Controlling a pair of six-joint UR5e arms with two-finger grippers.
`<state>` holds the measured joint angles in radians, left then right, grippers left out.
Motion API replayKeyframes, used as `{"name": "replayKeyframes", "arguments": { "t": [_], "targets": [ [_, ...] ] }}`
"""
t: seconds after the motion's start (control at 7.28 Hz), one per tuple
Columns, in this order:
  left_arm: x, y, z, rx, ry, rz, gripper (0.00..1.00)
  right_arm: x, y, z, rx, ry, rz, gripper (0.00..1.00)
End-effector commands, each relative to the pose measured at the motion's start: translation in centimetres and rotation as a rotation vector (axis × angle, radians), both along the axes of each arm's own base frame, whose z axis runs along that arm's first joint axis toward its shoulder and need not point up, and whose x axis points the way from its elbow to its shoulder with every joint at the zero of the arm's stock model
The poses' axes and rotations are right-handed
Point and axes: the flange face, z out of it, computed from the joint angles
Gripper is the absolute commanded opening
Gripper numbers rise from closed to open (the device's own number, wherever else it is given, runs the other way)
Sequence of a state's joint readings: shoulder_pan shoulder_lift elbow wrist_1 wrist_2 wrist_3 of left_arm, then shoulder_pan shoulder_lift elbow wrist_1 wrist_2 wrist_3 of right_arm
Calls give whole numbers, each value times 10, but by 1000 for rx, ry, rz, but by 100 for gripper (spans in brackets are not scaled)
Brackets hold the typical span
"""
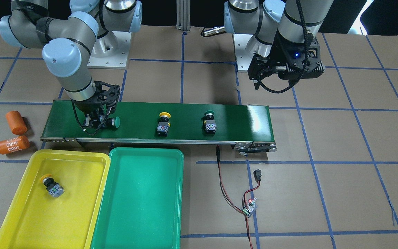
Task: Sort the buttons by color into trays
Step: 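Grasp the green-capped button on the belt with the right gripper, then carry the green-capped button into the green tray and release it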
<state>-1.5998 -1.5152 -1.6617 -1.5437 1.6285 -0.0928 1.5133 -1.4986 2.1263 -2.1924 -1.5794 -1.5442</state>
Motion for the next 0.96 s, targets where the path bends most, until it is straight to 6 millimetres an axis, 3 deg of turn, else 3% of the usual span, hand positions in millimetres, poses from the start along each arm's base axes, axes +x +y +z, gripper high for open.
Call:
{"name": "replayKeyframes", "arguments": {
  "t": [0.0,0.41,0.55,0.69,0.82],
  "targets": [
    [0,0,0,0,1,-1,100,7,-44,18,-76,-10,-12,1],
    [1,0,3,-6,1,-1,100,53,-138,18,-126,-15,31,2],
    [1,0,9,-19,1,-1,100,63,-158,7,-120,-12,35,9],
    [1,-4,13,-31,2,-2,100,72,-160,-17,-73,-13,38,37],
    [2,-5,17,-45,-4,-4,100,84,-158,-25,-56,-6,40,99]
  ]
}}
